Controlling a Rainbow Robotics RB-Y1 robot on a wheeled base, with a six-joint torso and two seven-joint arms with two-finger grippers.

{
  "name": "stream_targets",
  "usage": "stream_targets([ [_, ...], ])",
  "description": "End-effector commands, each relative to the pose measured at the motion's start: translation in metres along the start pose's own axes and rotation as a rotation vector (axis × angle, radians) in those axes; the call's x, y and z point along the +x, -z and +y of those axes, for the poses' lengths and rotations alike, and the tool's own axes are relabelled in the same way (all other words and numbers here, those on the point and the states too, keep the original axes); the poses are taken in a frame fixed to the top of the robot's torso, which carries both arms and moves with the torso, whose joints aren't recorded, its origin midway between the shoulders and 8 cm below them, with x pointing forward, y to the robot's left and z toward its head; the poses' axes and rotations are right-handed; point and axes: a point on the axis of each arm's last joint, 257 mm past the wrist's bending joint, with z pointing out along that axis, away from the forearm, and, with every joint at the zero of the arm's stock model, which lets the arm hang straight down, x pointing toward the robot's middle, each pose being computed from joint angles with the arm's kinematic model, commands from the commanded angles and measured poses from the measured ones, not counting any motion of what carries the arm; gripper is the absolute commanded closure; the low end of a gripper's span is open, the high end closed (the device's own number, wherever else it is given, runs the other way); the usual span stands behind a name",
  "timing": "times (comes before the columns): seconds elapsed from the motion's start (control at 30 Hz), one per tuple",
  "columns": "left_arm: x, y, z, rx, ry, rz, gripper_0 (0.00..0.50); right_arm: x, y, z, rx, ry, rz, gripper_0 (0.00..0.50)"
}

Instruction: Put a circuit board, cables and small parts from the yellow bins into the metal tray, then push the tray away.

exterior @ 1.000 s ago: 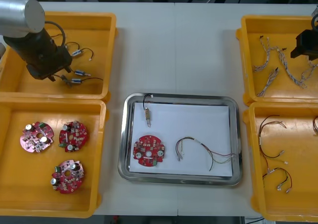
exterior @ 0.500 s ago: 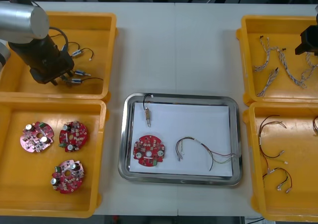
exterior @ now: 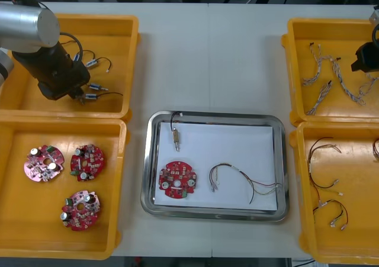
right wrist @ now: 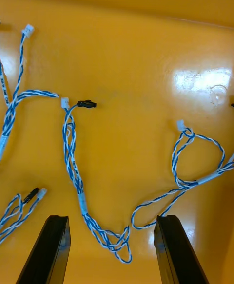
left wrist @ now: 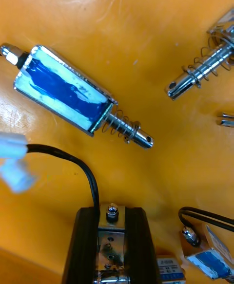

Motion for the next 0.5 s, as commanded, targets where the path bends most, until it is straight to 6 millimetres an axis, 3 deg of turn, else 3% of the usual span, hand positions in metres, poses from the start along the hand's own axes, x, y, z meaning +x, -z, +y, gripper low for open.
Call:
stream_targets([
  [0.03,-0.002,0.010,-0.023,0.039,-0.103,-0.014,0.500,0.002,-0.011,0.011,-0.012,0.001,-0.013,0.000],
  [0.2,-0.001,0.009,-0.022,0.036,-0.106,-0.011,0.500,0.015,-0.030,0.026,-0.036,0.002,-0.005,0.000],
  [0.5,-0.012,0.018,-0.014,0.029,-0.113,-0.031,0.500,0.030,-0.046,0.029,-0.037,0.001,-0.008,0.000],
])
